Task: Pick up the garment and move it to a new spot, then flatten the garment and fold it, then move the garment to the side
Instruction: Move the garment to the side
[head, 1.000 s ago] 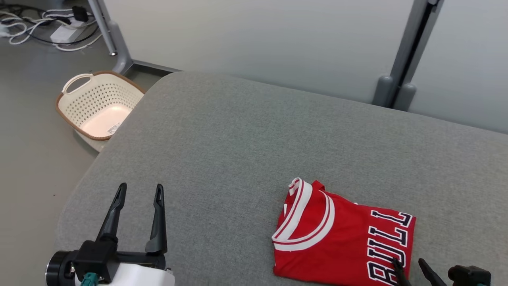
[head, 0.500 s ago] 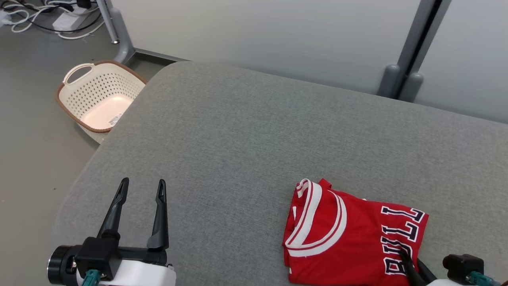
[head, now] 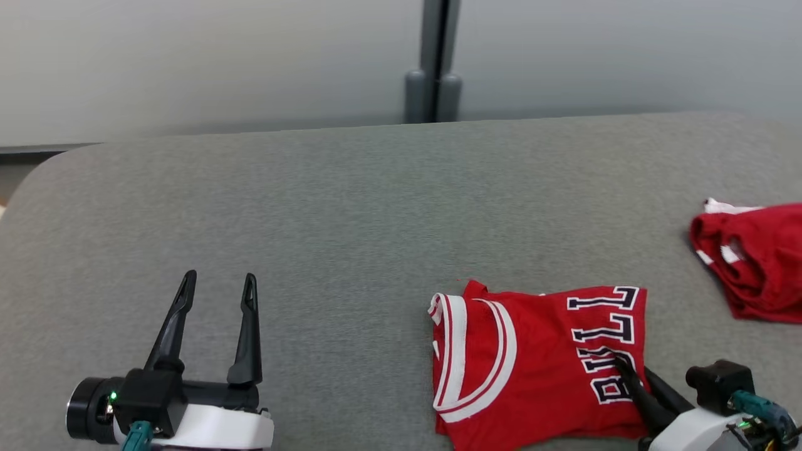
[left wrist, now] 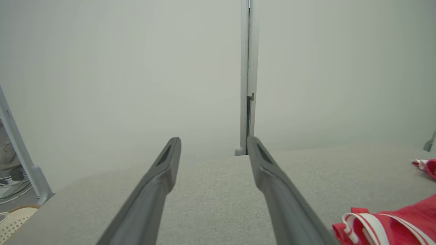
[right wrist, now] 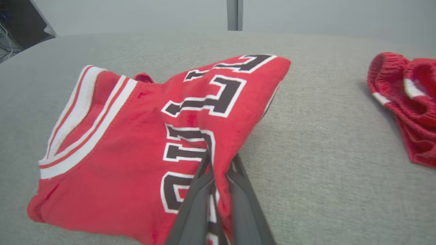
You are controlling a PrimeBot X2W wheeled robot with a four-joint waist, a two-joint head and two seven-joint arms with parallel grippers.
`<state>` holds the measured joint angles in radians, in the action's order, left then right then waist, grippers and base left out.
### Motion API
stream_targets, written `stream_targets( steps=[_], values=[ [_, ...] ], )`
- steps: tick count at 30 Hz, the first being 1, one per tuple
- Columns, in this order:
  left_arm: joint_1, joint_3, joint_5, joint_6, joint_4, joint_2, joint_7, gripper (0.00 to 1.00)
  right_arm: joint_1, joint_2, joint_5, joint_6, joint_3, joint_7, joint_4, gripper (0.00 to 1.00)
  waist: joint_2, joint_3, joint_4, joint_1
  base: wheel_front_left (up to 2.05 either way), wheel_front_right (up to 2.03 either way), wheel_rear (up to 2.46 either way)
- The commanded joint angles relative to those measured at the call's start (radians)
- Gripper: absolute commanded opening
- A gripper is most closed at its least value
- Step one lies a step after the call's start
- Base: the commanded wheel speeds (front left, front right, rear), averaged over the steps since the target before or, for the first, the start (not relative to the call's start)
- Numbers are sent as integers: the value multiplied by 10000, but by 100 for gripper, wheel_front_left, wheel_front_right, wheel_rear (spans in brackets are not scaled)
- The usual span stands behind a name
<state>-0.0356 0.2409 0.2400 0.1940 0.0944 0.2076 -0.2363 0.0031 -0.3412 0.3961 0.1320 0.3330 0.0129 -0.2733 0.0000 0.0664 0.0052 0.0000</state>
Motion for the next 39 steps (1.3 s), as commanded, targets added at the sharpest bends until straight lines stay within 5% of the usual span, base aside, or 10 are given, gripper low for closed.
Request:
stream_targets(
  steps=[1, 12, 21, 25, 27, 28, 35, 39],
  values=[
    [332, 23, -87, -70, 72, 64, 33, 100, -336, -170, 180, -24, 73, -36, 70, 0, 0, 551, -1895, 0, 0, 0, 0],
    [1923, 483, -642, -261, 380, 187, 469, 100, -3424, -1069, 910, -26, 621, -797, -563, 0, 0, 2338, -3418, 0, 0, 0, 0],
    [3902, 794, -1095, -645, 485, 303, 776, 100, -5914, -2763, 2072, -26, -1153, -2027, -3280, 0, 0, 4249, -3002, 0, 0, 0, 0],
    [4532, 961, -1285, -764, 408, 298, 809, 100, -6273, -3043, 2496, -26, -1250, -2213, -4327, 0, 0, 4823, -2819, 0, 0, 0, 0],
    [4776, 1008, -1368, -786, 377, 339, 857, 100, -6450, -2992, 2707, -24, -1192, -2247, -4794, 57, 0, 5034, -2803, 0, 0, 0, 0],
    [4869, 1022, -1397, -806, 366, 364, 888, 100, -6524, -2951, 2775, -24, -1139, -2279, -5004, 100, 0, 5122, -2798, 0, 0, 0, 0],
    [4840, 977, -1304, -755, 97, 448, 810, 100, -6490, -2702, 3093, -24, -1052, -2741, -5935, 100, 0, 5009, -2797, 0, 0, 0, 0],
    [4230, 796, -970, -570, -210, 381, 547, 100, -5838, -2565, 2754, -24, -1783, -2776, -5275, 100, 0, 4223, -2795, 0, 0, 0, 0]
  ],
)
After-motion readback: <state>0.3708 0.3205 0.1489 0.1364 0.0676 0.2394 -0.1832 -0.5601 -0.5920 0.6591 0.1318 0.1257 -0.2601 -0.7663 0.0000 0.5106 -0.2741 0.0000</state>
